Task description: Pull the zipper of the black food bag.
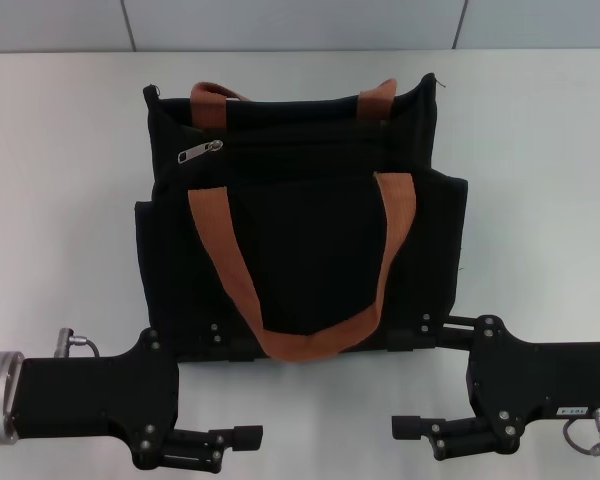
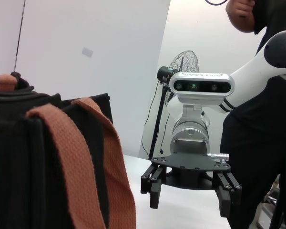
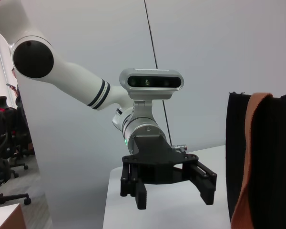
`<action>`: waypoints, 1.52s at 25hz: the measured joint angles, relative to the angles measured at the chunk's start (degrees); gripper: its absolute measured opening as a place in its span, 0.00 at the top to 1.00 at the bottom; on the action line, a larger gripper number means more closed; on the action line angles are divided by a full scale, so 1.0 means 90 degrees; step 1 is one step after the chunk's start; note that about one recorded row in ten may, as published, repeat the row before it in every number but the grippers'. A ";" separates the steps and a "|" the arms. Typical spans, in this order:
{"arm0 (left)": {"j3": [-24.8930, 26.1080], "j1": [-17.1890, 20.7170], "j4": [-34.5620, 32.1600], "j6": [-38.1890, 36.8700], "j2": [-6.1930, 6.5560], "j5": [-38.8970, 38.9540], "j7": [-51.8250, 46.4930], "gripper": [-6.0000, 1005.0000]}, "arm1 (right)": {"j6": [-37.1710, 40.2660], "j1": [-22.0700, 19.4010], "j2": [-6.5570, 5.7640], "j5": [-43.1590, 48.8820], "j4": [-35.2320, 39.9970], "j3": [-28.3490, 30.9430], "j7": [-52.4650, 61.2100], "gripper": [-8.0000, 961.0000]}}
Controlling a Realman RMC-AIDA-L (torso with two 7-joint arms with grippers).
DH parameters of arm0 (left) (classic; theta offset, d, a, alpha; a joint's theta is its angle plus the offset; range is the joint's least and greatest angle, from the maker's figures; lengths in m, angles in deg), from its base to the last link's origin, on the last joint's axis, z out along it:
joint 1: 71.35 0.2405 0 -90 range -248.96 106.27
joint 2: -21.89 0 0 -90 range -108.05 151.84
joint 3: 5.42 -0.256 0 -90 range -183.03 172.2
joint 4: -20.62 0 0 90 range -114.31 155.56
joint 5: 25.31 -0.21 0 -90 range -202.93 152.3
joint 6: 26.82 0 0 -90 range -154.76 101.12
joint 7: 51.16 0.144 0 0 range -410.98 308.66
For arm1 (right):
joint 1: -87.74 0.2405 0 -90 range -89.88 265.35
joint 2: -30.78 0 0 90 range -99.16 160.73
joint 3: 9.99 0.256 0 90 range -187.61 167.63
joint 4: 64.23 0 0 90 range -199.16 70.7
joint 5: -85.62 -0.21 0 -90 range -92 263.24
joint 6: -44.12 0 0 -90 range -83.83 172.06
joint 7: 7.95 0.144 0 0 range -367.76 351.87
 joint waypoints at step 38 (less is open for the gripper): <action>0.3742 0.0012 0.0006 -0.1102 -0.0427 0.0747 0.0363 0.17 | -0.0050 -0.0002 0.0000 -0.0017 0.0004 0.0000 0.0000 0.16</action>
